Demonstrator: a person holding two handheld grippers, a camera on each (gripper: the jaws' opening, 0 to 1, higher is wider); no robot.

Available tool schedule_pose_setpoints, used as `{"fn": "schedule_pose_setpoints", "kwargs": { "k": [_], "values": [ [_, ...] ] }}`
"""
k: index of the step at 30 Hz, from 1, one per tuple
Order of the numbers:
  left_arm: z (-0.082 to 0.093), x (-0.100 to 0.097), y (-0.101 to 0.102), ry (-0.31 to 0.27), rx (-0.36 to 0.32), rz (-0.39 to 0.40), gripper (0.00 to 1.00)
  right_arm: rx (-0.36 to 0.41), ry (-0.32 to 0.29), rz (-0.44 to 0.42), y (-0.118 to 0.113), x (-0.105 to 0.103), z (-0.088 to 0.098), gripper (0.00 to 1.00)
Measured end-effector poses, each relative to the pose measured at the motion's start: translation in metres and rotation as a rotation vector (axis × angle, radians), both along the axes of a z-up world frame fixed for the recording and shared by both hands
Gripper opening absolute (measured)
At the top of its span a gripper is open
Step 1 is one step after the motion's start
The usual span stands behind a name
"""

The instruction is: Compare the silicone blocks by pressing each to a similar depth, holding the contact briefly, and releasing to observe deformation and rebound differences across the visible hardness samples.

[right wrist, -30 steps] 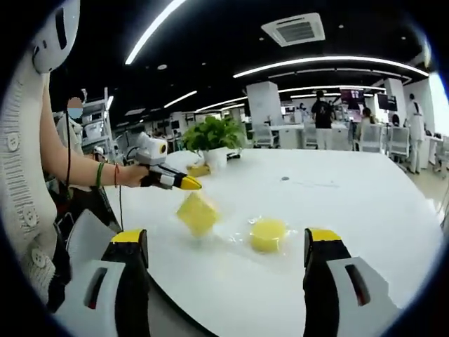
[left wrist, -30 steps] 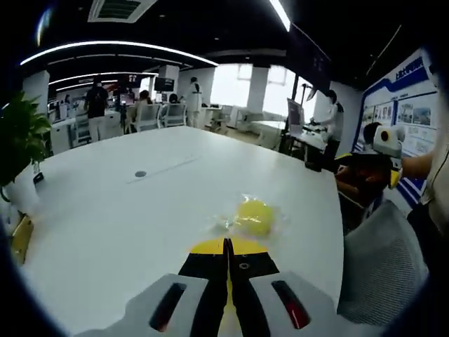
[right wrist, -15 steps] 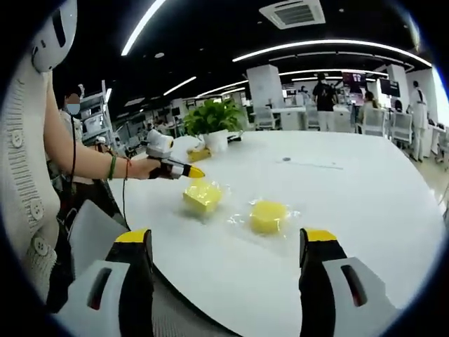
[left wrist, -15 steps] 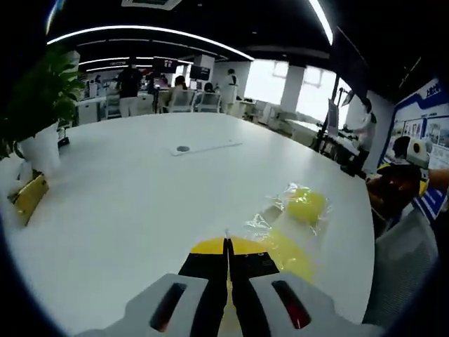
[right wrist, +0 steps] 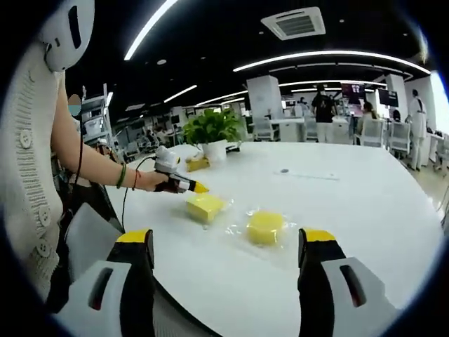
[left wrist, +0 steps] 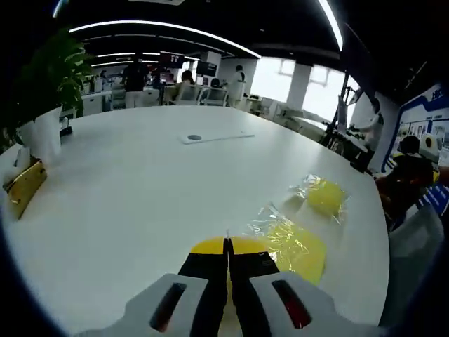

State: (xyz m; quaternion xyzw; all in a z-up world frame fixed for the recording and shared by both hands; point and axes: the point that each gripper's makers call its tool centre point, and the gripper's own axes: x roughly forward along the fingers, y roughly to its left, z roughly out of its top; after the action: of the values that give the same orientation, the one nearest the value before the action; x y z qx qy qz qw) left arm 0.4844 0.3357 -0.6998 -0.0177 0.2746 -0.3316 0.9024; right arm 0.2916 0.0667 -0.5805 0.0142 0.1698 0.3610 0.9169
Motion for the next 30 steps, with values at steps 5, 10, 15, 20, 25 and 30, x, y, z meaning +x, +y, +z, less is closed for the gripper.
{"fn": "schedule_pose_setpoints", "kwargs": {
  "k": [5, 10, 15, 20, 25, 30],
  "values": [
    [-0.005, 0.001, -0.001, -0.005, 0.000, -0.008, 0.00, -0.017, 0.029, 0.007, -0.001, -0.001, -0.007, 0.77],
    [-0.005, 0.001, 0.001, 0.007, -0.024, -0.002, 0.00, -0.016, 0.061, 0.018, 0.001, -0.005, -0.012, 0.75],
    [-0.001, -0.001, 0.005, -0.035, 0.026, 0.008, 0.00, -0.006, 0.084, 0.020, 0.002, -0.008, -0.017, 0.74],
    [0.007, 0.000, 0.011, -0.082, 0.040, 0.028, 0.09, -0.004, 0.101, 0.039, 0.006, -0.012, -0.021, 0.74],
    [0.021, -0.002, 0.019, -0.124, 0.058, 0.057, 0.22, -0.001, 0.088, 0.052, 0.008, -0.013, -0.018, 0.74],
    [0.043, -0.017, 0.020, -0.178, 0.069, 0.074, 0.23, 0.005, 0.062, 0.064, 0.010, -0.011, -0.010, 0.73]
  ]
}}
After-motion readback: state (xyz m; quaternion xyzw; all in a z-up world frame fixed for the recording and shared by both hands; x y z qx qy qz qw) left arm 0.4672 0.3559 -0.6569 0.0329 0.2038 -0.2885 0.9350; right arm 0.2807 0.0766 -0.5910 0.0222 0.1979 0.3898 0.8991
